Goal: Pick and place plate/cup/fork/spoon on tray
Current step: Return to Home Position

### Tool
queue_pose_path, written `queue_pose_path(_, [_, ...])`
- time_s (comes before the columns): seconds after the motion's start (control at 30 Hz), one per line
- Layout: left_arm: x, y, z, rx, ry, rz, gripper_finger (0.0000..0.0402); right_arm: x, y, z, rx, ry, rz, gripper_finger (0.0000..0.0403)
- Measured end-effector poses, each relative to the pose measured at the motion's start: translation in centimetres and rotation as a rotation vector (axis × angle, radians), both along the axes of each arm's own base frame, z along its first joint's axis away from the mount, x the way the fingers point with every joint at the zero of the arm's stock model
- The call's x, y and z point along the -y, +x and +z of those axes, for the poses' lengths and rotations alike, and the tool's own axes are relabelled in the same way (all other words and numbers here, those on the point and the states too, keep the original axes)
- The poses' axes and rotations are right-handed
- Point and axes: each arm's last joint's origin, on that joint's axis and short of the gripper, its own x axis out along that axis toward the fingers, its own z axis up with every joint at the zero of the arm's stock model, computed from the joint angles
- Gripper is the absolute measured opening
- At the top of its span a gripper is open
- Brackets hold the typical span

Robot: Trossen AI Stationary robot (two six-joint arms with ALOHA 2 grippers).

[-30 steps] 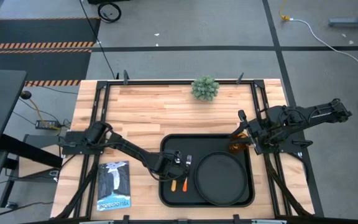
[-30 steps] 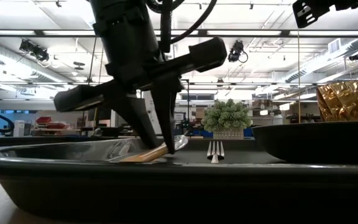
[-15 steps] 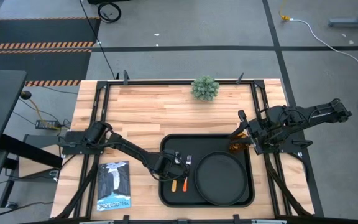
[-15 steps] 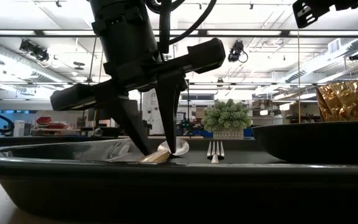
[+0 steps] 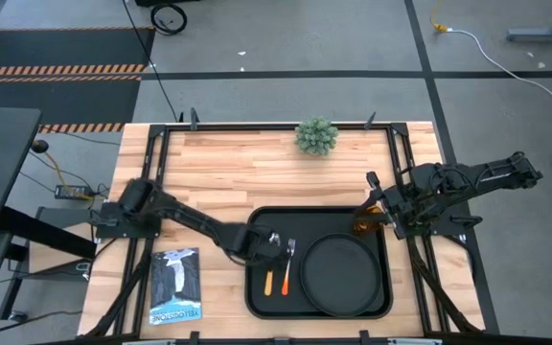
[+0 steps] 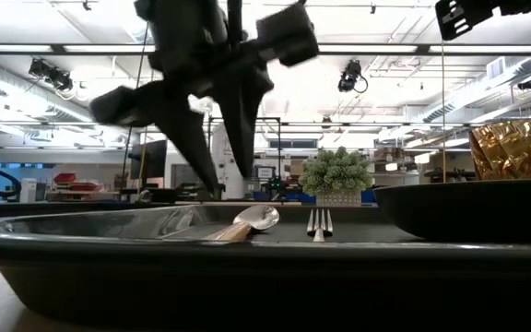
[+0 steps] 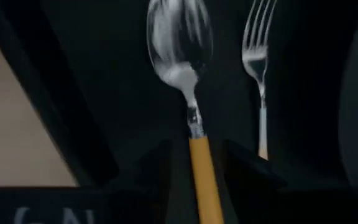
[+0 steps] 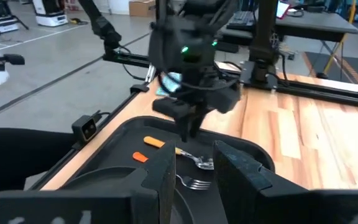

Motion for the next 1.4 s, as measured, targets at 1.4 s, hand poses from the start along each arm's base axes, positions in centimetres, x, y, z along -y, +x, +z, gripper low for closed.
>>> queue_pose_path(1.4, [-9.4, -4.7, 9.0, 0.121, 1.103, -1.136, 0.0046, 1.6, -2.6, -2.5, 0.458, 0.077, -0.289, 0.0114])
